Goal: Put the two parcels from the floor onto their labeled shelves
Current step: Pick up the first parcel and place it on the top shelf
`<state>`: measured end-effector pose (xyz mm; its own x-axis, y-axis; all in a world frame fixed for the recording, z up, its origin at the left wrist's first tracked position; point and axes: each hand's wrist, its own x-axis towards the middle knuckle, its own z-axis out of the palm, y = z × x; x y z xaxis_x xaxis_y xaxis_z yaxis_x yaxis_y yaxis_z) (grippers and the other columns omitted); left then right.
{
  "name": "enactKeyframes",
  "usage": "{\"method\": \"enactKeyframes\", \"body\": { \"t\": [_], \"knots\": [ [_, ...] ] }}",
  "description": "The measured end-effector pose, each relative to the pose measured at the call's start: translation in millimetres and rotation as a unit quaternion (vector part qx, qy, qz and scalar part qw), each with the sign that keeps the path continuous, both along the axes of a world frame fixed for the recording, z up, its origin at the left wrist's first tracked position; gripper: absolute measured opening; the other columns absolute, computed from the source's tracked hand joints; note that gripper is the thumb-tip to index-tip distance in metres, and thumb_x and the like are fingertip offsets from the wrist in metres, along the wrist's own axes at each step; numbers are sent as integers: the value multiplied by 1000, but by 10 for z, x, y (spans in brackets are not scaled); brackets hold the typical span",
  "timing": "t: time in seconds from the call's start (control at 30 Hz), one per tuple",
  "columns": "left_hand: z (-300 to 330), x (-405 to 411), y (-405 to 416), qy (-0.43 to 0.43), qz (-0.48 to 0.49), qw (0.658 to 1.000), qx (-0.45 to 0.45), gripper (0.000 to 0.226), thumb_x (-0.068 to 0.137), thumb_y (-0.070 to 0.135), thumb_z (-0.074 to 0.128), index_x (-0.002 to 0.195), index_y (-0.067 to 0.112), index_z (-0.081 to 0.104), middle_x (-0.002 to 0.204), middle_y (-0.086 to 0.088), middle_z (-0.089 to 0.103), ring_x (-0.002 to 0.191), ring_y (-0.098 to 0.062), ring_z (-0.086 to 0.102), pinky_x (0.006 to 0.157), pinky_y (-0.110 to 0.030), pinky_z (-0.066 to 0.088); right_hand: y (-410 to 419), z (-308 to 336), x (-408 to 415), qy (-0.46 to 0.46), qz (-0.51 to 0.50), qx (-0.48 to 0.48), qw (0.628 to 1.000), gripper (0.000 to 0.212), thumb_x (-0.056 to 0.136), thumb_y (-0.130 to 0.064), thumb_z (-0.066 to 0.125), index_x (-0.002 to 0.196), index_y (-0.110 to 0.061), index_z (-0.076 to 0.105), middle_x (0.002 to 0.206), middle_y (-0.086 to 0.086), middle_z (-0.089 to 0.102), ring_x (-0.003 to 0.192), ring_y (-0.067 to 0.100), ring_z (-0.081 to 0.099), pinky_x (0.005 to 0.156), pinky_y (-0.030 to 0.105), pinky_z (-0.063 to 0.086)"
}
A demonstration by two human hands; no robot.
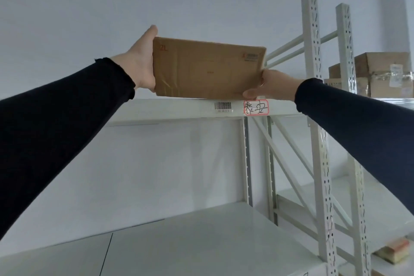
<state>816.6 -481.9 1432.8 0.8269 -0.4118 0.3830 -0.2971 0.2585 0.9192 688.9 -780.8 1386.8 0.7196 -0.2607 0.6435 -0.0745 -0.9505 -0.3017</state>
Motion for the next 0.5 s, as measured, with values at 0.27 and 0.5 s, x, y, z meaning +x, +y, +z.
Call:
{"method": "enactKeyframes", "body": {
  "t": [0.27, 0.5],
  "knots": [
    [-127, 102, -138, -126, 108, 975, 150, 44, 98, 56, 62, 131, 26, 64, 147, -2, 63, 122, -25, 61, 120, -44, 39, -204, 83, 133, 12, 31, -4, 999, 60, 84, -53, 68, 125, -10, 58, 117, 7, 65, 107, 27, 62, 92, 39, 50],
    [-148, 66, -106, -296, 232, 911, 167, 75, 97, 35, 75, 159, 25, 34, 108, 8, 58, 91, -5, 61, 72, -19, 49, -327, -20, 229, 0, 21, -10, 1000, 62, 86, -61, 60, 119, -9, 65, 114, 11, 69, 106, 30, 63, 99, 47, 50]
  ]
}}
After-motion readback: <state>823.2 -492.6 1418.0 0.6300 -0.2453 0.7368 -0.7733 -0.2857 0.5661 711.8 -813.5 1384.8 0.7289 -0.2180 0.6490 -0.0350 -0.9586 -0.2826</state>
